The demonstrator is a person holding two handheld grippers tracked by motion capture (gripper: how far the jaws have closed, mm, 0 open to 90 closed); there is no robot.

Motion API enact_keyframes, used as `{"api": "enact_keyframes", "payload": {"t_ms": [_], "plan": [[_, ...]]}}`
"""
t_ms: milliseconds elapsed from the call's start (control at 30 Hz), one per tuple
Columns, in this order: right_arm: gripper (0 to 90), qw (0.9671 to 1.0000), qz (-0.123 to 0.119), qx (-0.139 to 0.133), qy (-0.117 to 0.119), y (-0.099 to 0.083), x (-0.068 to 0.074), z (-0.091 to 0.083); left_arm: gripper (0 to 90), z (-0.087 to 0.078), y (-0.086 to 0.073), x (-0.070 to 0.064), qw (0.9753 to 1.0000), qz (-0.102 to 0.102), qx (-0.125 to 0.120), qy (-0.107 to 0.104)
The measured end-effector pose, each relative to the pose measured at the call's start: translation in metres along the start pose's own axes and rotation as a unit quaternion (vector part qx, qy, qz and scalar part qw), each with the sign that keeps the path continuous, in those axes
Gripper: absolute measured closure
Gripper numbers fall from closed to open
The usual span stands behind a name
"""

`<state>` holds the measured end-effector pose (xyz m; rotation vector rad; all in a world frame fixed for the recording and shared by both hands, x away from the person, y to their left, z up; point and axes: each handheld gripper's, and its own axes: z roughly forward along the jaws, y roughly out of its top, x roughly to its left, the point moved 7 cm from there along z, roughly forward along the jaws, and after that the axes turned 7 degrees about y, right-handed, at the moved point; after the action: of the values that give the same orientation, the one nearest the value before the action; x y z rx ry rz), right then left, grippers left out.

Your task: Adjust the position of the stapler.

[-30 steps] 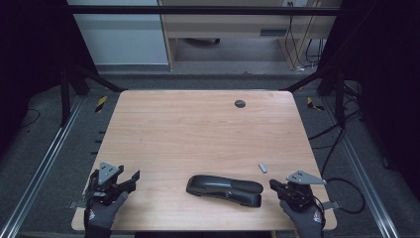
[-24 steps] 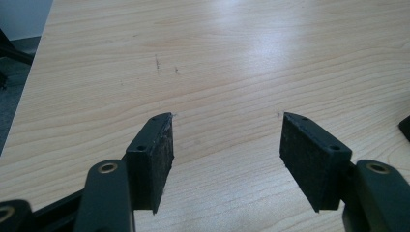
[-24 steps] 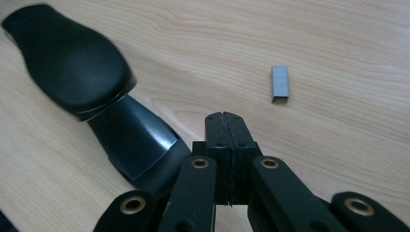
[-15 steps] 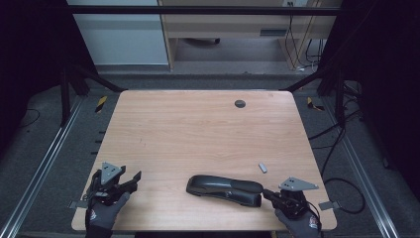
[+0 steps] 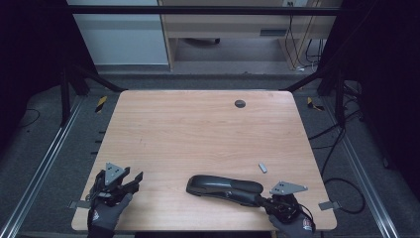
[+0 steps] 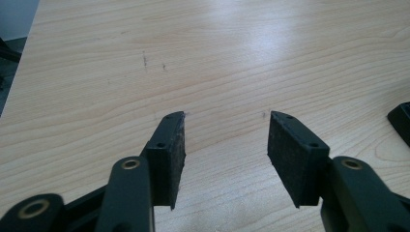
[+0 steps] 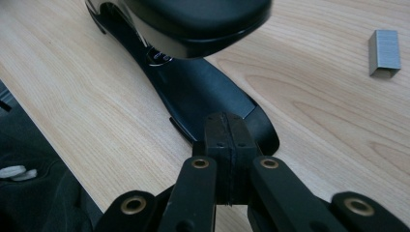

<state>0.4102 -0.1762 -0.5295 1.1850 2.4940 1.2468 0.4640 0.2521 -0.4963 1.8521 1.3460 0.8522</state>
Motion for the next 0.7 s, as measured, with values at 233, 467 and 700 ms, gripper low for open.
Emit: {"api": "enact_keyframes", "payload": {"t_ms": [233, 467, 700], "plan": [[90.0, 0.9997, -0.011, 0.018, 0.012, -0.003, 0.005, 0.006, 54.2, -0.001, 0.001, 0.000, 1.0000, -0.005, -0.002, 0.003], [90.0, 0.9990, -0.025, 0.029, 0.022, -0.004, 0.009, 0.010, 54.2, -0.001, 0.001, -0.001, 1.0000, -0.003, -0.002, 0.003], [90.0, 0.9991, -0.019, 0.033, 0.019, -0.005, 0.007, 0.011, 53.7, 0.000, 0.001, -0.002, 1.0000, -0.002, -0.003, 0.001]]}}
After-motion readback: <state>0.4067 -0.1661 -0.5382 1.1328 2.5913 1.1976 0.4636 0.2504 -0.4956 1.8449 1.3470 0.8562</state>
